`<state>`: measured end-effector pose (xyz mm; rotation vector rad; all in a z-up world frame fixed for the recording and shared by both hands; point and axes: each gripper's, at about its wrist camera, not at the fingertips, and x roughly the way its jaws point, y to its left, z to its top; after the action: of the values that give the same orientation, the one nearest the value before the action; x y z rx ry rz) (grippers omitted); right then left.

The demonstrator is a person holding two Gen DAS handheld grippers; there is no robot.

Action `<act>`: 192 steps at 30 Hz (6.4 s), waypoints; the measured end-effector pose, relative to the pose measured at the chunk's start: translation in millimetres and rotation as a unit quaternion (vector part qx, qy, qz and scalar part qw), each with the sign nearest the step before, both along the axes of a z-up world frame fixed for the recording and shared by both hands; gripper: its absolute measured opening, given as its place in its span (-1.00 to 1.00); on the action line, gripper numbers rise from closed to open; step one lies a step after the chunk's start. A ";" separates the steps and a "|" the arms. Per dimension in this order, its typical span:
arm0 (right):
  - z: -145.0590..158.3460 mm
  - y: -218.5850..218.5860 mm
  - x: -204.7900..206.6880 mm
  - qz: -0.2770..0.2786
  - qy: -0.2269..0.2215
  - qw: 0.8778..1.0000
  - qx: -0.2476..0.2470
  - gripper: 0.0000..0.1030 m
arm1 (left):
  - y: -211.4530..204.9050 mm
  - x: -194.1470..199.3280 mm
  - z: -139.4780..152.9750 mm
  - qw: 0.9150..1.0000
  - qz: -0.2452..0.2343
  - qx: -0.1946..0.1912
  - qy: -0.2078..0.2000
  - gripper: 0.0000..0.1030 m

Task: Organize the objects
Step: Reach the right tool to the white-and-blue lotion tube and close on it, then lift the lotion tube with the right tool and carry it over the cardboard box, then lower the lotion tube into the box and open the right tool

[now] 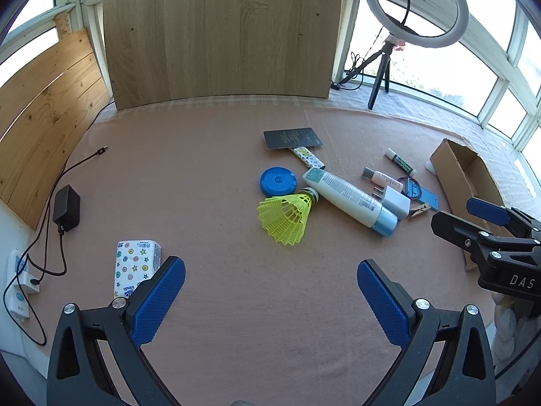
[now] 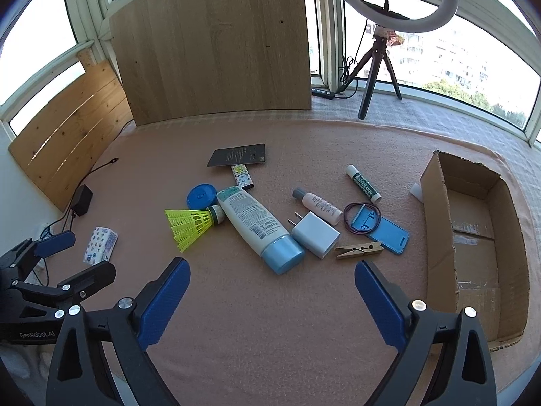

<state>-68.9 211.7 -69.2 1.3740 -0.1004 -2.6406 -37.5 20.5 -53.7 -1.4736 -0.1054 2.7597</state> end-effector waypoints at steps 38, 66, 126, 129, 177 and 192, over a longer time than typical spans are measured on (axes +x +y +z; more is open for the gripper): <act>-103.1 -32.4 -142.2 0.124 -0.157 0.977 -0.074 -0.10 | -43.1 23.2 -25.7 0.993 0.116 -0.009 -0.035 1.00; -98.9 4.9 -45.4 0.055 -0.186 0.973 -0.126 -0.08 | 49.2 -17.6 -73.4 0.993 -0.041 0.068 -0.091 0.89; -11.1 195.7 -4.3 -0.055 -0.111 0.974 -0.189 -0.26 | 306.6 -75.6 -1.2 0.961 -0.244 0.128 -0.028 -0.06; -12.4 220.2 0.7 -0.075 -0.108 0.974 -0.187 -0.26 | 333.0 -79.1 -3.6 0.957 -0.260 0.128 -0.032 -0.06; -42.0 322.1 12.9 -0.210 -0.085 0.974 -0.028 0.12 | 324.0 -105.3 -32.2 0.972 -0.218 0.077 -0.043 0.56; -75.0 338.9 25.6 -0.241 -0.104 0.963 -0.057 -0.89 | 358.6 -93.6 -46.8 0.964 -0.256 0.058 -0.052 0.16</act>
<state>-43.3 550.7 -144.2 1.7690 -0.6828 -2.7806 -131.2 379.2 -100.5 -1.3785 0.0988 2.2287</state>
